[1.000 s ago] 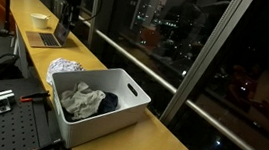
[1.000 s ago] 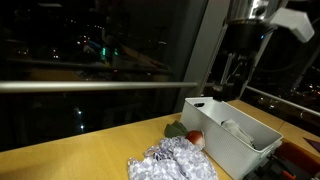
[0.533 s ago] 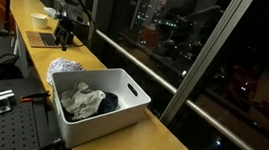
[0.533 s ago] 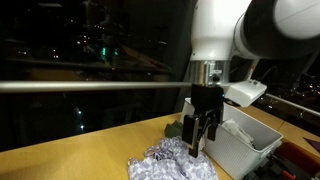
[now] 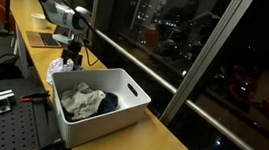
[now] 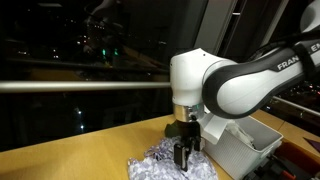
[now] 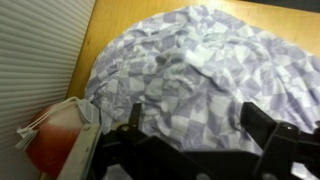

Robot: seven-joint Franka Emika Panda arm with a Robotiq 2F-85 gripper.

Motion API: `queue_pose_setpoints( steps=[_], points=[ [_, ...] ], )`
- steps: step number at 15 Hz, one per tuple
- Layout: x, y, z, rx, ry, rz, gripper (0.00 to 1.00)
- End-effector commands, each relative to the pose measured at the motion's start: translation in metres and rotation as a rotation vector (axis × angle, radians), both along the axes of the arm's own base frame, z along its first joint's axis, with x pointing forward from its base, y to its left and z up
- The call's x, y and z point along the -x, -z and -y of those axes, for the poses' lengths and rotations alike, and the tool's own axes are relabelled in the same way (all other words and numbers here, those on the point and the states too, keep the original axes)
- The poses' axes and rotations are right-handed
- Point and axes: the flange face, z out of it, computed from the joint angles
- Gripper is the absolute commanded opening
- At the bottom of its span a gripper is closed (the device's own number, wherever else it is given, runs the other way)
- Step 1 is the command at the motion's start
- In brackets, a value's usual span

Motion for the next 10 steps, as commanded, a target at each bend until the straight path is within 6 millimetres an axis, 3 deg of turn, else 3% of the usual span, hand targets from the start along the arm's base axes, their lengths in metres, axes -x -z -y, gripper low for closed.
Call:
queue_pose_setpoints(
  steps=[1, 6, 7, 8, 10],
  points=[
    [-0.028, 0.022, -0.001, 0.011, -0.052, 0.019, 1.0],
    [-0.066, 0.055, 0.028, 0.005, -0.025, -0.014, 1.0],
    [-0.07, 0.059, 0.032, 0.003, -0.016, -0.021, 0.9],
    [-0.072, 0.061, 0.035, -0.001, -0.01, -0.028, 0.74],
    [-0.073, 0.054, 0.036, -0.004, 0.001, -0.032, 0.58]
  ],
)
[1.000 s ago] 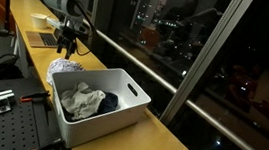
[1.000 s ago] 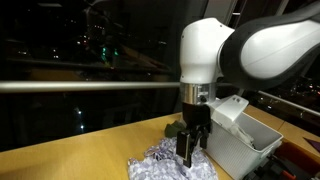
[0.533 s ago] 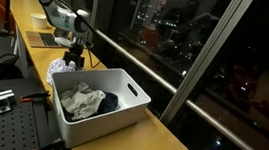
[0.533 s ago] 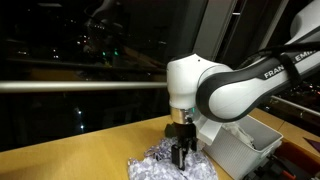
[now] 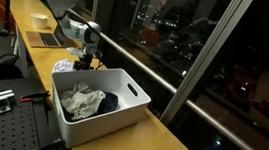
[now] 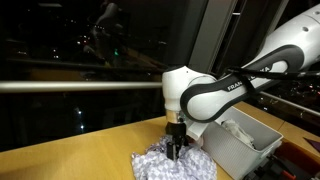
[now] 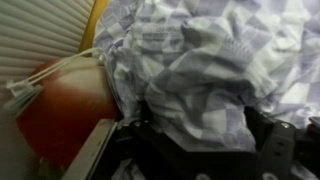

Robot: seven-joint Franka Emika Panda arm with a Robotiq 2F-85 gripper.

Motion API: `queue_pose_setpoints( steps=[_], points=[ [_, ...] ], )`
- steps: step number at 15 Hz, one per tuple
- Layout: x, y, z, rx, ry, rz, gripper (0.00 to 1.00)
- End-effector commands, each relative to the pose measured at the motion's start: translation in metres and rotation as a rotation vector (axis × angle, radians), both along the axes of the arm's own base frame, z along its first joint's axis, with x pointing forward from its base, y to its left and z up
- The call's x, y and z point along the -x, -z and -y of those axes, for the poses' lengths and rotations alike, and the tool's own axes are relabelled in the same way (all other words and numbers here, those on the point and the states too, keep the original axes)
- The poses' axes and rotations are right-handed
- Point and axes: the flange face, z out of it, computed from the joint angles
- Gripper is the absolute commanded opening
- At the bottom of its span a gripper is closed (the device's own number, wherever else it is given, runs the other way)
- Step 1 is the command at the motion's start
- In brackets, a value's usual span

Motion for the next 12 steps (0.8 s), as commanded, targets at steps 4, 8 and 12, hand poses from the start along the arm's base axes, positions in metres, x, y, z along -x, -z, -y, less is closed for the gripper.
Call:
queue_pose_setpoints(
  steps=[4, 8, 12],
  points=[
    [-0.007, -0.033, 0.003, -0.016, 0.035, -0.017, 0.27],
    [-0.005, -0.08, 0.006, -0.072, 0.062, -0.014, 0.01],
    [0.003, -0.15, 0.011, -0.123, 0.081, 0.017, 0.01]
  ],
)
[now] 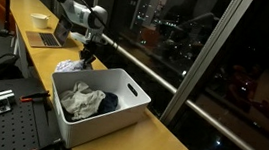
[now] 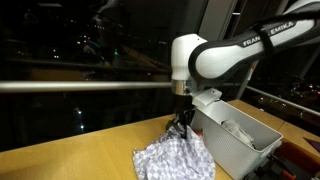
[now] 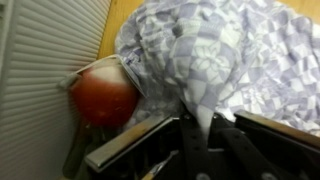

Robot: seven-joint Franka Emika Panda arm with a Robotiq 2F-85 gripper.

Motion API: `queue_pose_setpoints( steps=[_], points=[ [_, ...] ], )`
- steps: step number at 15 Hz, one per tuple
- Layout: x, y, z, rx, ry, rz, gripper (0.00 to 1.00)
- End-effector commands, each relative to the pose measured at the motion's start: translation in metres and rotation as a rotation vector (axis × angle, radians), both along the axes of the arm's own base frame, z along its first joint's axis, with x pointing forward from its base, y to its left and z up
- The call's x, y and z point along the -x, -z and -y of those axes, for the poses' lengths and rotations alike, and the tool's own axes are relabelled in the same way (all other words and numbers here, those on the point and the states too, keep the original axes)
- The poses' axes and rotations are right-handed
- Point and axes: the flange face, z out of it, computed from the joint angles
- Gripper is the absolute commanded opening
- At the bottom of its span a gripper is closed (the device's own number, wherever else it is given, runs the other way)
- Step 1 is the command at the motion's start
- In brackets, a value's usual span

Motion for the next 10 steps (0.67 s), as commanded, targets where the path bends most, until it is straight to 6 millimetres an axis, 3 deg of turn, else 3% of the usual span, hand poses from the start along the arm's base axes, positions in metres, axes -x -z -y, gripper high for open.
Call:
queue_pose_setpoints(
  steps=[1, 6, 10],
  points=[
    [0.02, -0.077, 0.012, -0.043, 0.009, 0.016, 0.01],
    [0.039, -0.19, 0.036, -0.033, 0.058, 0.115, 0.01],
    [0.055, -0.285, 0.075, -0.026, 0.145, 0.218, 0.01]
  ],
)
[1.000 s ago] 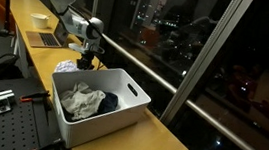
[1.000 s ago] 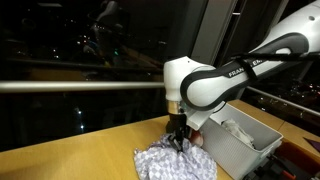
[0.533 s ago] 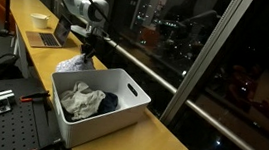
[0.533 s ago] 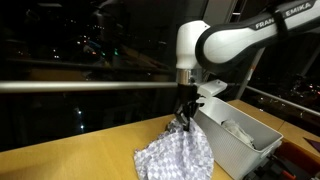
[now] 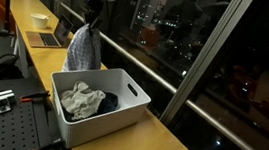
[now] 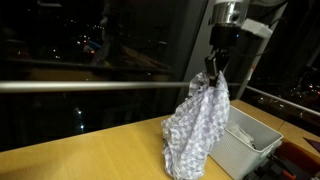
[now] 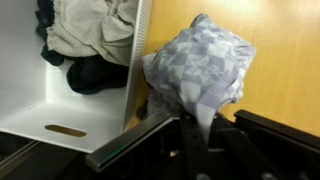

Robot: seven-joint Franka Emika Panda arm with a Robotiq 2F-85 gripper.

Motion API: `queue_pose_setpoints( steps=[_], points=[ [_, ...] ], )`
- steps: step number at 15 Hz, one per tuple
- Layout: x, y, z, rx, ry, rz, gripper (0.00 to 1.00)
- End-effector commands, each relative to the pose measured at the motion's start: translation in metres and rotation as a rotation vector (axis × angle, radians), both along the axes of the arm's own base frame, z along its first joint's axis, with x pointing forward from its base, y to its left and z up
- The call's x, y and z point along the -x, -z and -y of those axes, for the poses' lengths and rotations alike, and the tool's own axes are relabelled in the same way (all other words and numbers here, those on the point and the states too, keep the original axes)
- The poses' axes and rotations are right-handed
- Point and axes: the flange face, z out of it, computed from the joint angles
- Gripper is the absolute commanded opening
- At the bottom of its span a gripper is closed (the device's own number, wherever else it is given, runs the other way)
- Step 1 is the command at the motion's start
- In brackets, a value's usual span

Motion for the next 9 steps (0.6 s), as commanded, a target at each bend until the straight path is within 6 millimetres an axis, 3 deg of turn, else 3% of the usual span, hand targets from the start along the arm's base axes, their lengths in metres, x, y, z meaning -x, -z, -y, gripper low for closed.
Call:
queue_pose_setpoints(
  steps=[1, 9],
  points=[
    [0.025, -0.083, 0.041, 0.007, 0.094, 0.084, 0.01],
    [0.079, -0.258, 0.171, 0.092, 0.322, 0.18, 0.01]
  ],
)
